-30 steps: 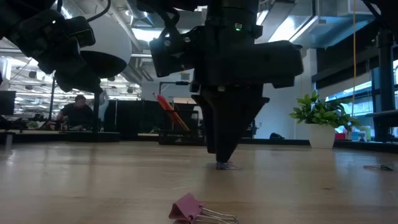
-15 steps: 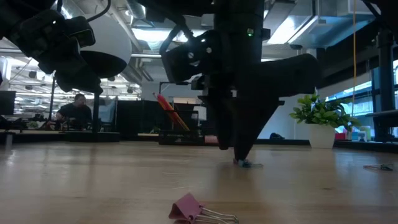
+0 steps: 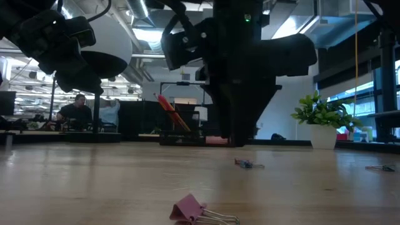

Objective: Pick and place office supplies into organizer
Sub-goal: Put the blue binder clip into the black desk organizer

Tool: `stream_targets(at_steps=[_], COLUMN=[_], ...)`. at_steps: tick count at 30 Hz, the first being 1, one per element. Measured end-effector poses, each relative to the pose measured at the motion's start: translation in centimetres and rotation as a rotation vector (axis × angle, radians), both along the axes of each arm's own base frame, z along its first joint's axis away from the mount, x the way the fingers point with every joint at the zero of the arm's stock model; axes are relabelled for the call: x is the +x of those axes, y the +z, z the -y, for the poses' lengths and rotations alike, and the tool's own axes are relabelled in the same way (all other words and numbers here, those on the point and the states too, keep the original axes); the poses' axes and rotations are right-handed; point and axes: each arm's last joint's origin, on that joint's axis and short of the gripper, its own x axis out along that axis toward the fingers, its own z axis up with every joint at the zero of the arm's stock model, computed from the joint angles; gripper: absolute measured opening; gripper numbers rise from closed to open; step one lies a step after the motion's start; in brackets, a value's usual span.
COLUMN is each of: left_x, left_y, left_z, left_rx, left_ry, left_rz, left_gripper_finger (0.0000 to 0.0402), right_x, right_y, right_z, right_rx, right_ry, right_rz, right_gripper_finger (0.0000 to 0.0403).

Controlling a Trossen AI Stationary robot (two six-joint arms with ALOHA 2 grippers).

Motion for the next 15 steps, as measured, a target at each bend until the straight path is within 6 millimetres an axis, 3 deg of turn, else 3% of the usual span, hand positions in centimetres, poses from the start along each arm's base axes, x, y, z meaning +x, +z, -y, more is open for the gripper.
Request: stream_targets(at_steps=[15], left_x=[0.0], left_y=[0.0], left_z=[0.0], left_rx=[0.0], left_ry=[0.0], left_rz=[0.0], left_gripper_finger=[0.0159], right_x=[0.29], right_y=[-0.16], right_z=[-0.05], right_rx=[0.017], right_ry=[0.011], right_rz=[0.027], right_gripper_finger=[0.0204])
